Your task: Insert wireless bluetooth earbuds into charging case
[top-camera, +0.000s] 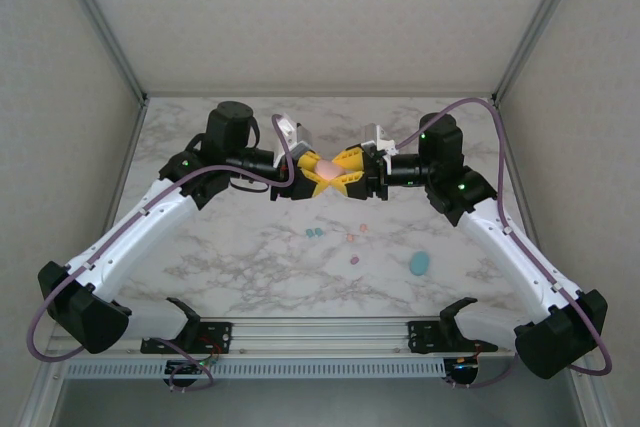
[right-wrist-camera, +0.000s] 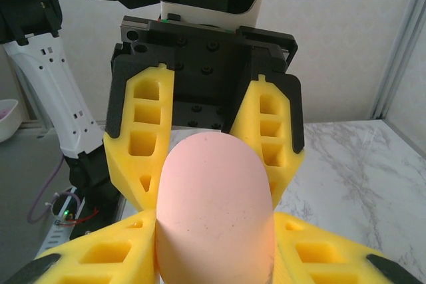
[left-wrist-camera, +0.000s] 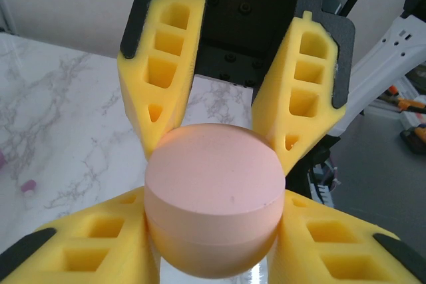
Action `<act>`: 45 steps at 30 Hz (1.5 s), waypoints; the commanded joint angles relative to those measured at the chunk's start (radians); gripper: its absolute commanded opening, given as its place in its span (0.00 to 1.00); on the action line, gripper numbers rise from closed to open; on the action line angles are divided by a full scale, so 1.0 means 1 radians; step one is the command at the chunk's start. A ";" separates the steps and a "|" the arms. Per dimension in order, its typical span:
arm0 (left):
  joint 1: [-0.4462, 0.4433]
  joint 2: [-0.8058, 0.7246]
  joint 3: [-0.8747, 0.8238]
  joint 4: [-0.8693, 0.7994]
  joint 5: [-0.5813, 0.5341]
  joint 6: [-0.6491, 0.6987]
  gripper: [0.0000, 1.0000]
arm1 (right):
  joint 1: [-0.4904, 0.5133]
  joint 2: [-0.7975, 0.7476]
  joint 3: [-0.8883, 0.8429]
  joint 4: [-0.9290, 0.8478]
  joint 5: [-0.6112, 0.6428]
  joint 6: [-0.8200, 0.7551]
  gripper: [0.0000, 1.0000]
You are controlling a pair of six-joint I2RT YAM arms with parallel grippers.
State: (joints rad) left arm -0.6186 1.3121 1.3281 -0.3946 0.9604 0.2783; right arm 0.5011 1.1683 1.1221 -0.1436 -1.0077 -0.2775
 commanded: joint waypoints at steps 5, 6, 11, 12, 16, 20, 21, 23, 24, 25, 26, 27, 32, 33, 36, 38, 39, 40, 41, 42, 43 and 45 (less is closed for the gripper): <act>-0.013 0.002 0.009 0.042 0.022 -0.035 0.27 | 0.003 -0.008 0.024 -0.003 0.056 0.001 0.45; -0.013 -0.004 -0.007 0.080 0.009 -0.060 0.26 | 0.003 -0.013 0.024 -0.001 0.073 0.017 0.48; -0.015 -0.067 -0.130 0.292 -0.067 -0.151 0.22 | 0.001 -0.047 0.040 -0.024 0.207 0.194 0.59; -0.017 -0.087 -0.160 0.341 -0.091 -0.157 0.21 | -0.002 -0.054 0.058 -0.051 0.256 0.268 0.64; -0.020 -0.148 -0.255 0.470 -0.193 -0.170 0.19 | -0.011 -0.075 0.085 -0.099 0.345 0.526 0.77; -0.026 -0.171 -0.290 0.510 -0.234 -0.133 0.21 | -0.012 -0.064 0.114 -0.152 0.384 0.782 0.83; -0.029 -0.178 -0.301 0.528 -0.247 -0.126 0.20 | -0.012 -0.046 0.142 -0.204 0.409 0.845 0.83; -0.035 -0.190 -0.325 0.567 -0.271 -0.114 0.20 | -0.013 -0.004 0.190 -0.286 0.420 0.975 0.82; -0.038 -0.194 -0.334 0.583 -0.282 -0.107 0.19 | -0.013 0.020 0.200 -0.282 0.378 1.050 0.81; -0.039 -0.197 -0.339 0.591 -0.297 -0.104 0.19 | -0.013 0.038 0.200 -0.259 0.330 1.113 0.79; -0.041 -0.198 -0.342 0.600 -0.313 -0.101 0.19 | -0.012 0.057 0.198 -0.225 0.273 1.194 0.77; -0.044 -0.200 -0.346 0.609 -0.326 -0.099 0.19 | -0.012 0.073 0.191 -0.180 0.220 1.270 0.75; -0.044 -0.201 -0.350 0.640 -0.357 -0.108 0.20 | 0.014 0.100 0.177 -0.087 0.155 1.372 0.66; -0.046 -0.199 -0.349 0.644 -0.361 -0.110 0.20 | 0.017 0.102 0.178 -0.085 0.145 1.375 0.66; -0.046 -0.198 -0.348 0.649 -0.371 -0.115 0.20 | 0.026 0.112 0.176 -0.052 0.097 1.395 0.64; -0.046 -0.198 -0.351 0.657 -0.384 -0.119 0.20 | 0.033 0.118 0.173 -0.047 0.076 1.392 0.64; -0.046 -0.198 -0.351 0.660 -0.387 -0.122 0.20 | 0.036 0.119 0.173 -0.056 0.074 1.385 0.63; -0.046 -0.197 -0.350 0.661 -0.388 -0.126 0.21 | 0.036 0.119 0.173 -0.065 0.071 1.376 0.61; -0.045 -0.197 -0.348 0.662 -0.388 -0.129 0.21 | 0.036 0.119 0.169 -0.068 0.072 1.376 0.60; -0.046 -0.197 -0.348 0.662 -0.386 -0.131 0.21 | 0.036 0.120 0.166 -0.067 0.073 1.376 0.60; -0.046 -0.198 -0.346 0.662 -0.384 -0.134 0.21 | 0.037 0.120 0.163 -0.065 0.074 1.374 0.59; -0.046 -0.200 -0.346 0.658 -0.381 -0.136 0.21 | 0.036 0.122 0.164 -0.071 0.078 1.368 0.60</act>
State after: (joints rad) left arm -0.6559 1.1316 0.9840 0.2211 0.5884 0.1570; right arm 0.5293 1.2854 1.2995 -0.2279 -0.8963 1.0889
